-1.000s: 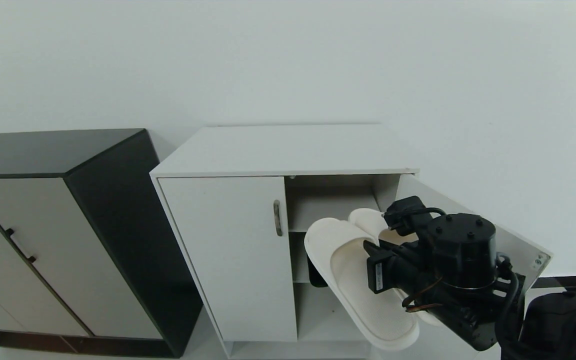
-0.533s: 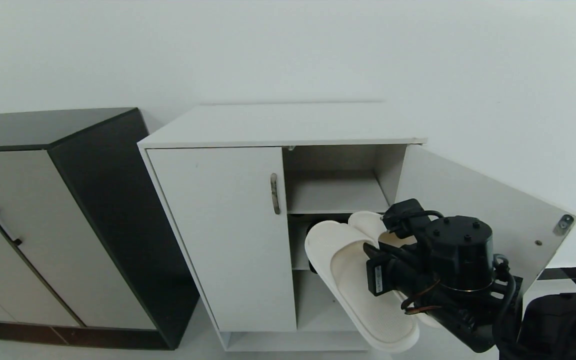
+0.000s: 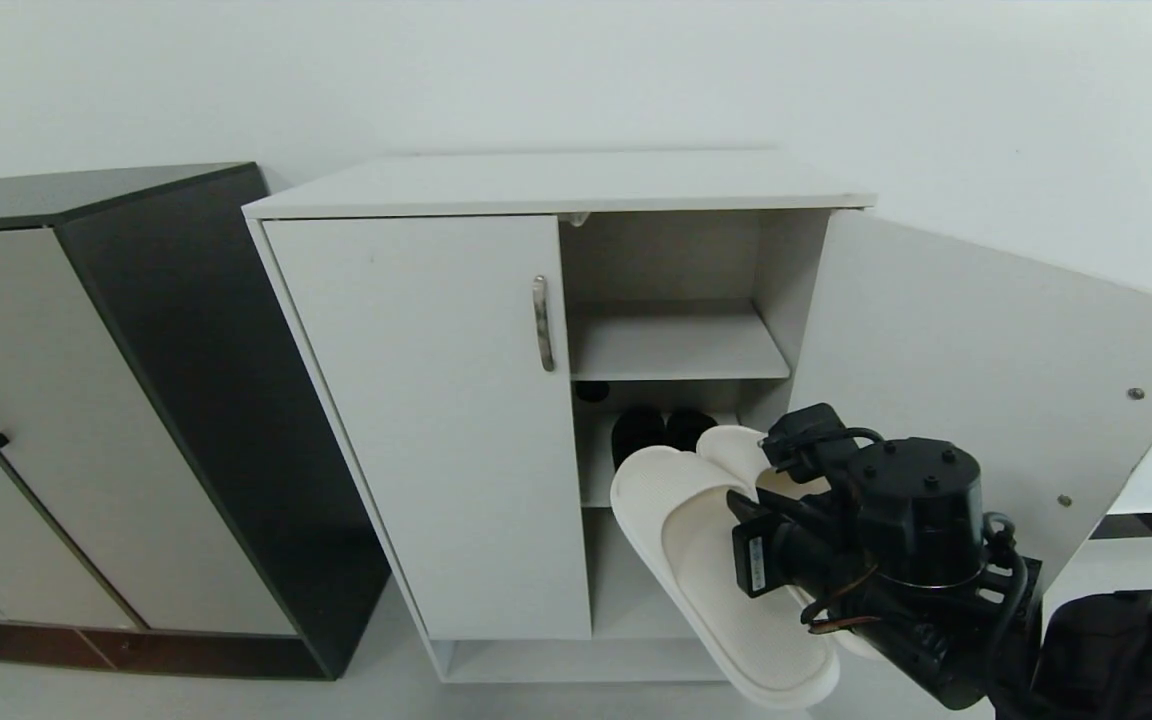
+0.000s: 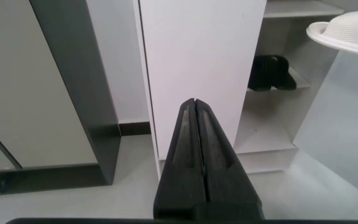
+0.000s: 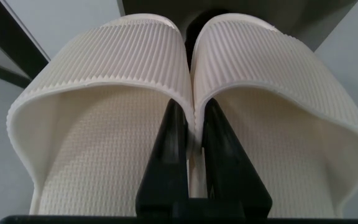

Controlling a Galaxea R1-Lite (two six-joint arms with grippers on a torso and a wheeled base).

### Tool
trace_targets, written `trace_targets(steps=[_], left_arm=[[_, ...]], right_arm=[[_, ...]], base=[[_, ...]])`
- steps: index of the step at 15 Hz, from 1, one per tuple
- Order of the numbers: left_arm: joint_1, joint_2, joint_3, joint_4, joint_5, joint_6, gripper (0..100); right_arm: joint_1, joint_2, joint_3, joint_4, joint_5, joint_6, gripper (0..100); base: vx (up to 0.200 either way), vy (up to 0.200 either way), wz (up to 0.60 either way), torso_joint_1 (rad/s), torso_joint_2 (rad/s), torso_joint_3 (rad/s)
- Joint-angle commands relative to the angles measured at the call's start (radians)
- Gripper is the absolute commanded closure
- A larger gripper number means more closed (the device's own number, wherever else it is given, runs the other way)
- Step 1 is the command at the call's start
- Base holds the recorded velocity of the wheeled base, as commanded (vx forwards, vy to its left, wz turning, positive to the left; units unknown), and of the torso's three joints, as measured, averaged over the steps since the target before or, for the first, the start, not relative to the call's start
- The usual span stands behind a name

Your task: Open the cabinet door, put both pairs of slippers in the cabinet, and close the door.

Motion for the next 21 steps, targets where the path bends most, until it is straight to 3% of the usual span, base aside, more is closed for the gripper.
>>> trace_targets(steps=[1, 5, 11, 13, 14, 18, 20, 21], left_arm=[[0.0, 0.001, 0.0, 0.0, 0.0, 0.0, 100], [0.0, 0.001, 0.0, 0.0, 0.0, -0.004, 100], [0.0, 0.001, 0.0, 0.0, 0.0, -0.004, 100], [0.0, 0.001, 0.0, 0.0, 0.0, -0.004, 100], [0.0, 0.001, 0.0, 0.0, 0.0, -0.004, 100], [0.0, 0.001, 0.0, 0.0, 0.0, -0.003, 100], [0.0, 0.001, 0.0, 0.0, 0.0, -0.003, 100], [0.0, 0.001, 0.0, 0.0, 0.0, -0.003, 100]], right_arm=[[0.0, 0.002, 0.002, 0.0, 0.0, 0.0, 100], [0.0, 0.002, 0.008, 0.0, 0.0, -0.002, 100], [-0.003, 0.024, 0.003, -0.026, -0.003, -0.01, 100], [0.0, 0.044, -0.056, -0.028, -0.078, -0.048, 100], [0.0, 0.045, -0.118, 0.051, -0.141, -0.043, 100], [0.057, 0.013, -0.471, 0.606, -0.278, 0.144, 100], [0.083, 0.036, -0.613, 0.727, -0.341, 0.21, 100], [0.083, 0.051, -0.653, 0.724, -0.37, 0.211, 100]], base=[[0.0, 0.0, 0.0, -0.041, 0.45, 0.388], [0.0, 0.0, 0.0, -0.021, 0.34, 0.316], [0.0, 0.0, 0.0, 0.0, 0.03, 0.025], [0.0, 0.0, 0.0, 0.0, 0.0, 0.0], [0.0, 0.0, 0.0, 0.0, 0.0, 0.0], [0.0, 0.0, 0.0, 0.0, 0.0, 0.0], [0.0, 0.0, 0.0, 0.0, 0.0, 0.0], [0.0, 0.0, 0.0, 0.0, 0.0, 0.0]])
